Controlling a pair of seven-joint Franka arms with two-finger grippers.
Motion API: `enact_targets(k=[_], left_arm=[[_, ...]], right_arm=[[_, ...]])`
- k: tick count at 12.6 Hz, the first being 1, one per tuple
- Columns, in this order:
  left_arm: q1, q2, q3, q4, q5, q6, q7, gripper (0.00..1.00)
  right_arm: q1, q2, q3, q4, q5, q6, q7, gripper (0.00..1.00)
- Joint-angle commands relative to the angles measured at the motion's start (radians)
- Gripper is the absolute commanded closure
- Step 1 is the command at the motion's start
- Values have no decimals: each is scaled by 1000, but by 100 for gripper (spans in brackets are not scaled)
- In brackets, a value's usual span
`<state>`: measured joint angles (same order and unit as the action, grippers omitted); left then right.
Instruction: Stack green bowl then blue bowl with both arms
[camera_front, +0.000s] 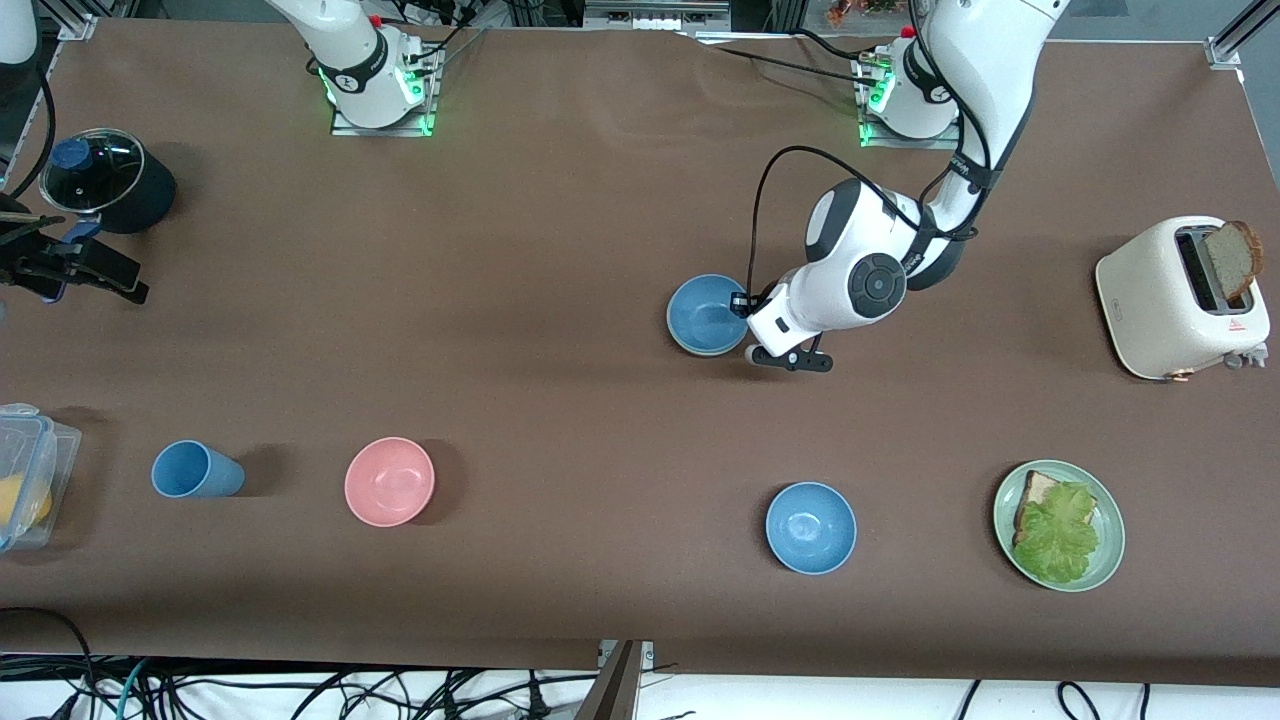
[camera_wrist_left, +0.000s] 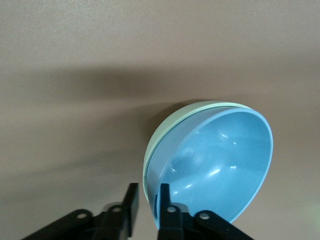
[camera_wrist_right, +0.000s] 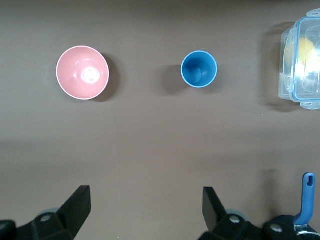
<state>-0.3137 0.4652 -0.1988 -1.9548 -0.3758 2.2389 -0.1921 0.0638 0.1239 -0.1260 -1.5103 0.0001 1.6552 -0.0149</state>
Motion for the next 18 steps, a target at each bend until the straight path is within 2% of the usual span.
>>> enact_targets(k=[1, 4, 7, 11, 12, 13, 15, 18], left_arm=[[1, -23, -14, -1, -18, 5, -4, 0], [16, -107, -16, -19, -17, 4, 9, 0], [134, -245, -16, -44, -18, 7, 11, 0], [231, -420, -14, -59, -14, 38, 10, 0], [235, -453, 1, -58, -9, -25, 7, 0], [240, -483, 51, -47, 9, -120, 6, 0], [240, -508, 142, 32, 78, -290, 8, 0], [237, -528, 170, 196, 301, -543, 8, 0]], right_arm=[[-13, -1, 11, 10, -14, -11, -14, 1], [-13, 0, 11, 10, -14, -12, -14, 1], [-13, 0, 11, 10, -14, -11, -14, 1], [-13, 0, 11, 10, -14, -11, -14, 1], [-13, 0, 11, 10, -14, -11, -14, 1], [-13, 0, 11, 10, -14, -12, -14, 1], [-13, 0, 11, 10, -12, -11, -14, 1], [-13, 0, 11, 10, -12, -11, -14, 1]])
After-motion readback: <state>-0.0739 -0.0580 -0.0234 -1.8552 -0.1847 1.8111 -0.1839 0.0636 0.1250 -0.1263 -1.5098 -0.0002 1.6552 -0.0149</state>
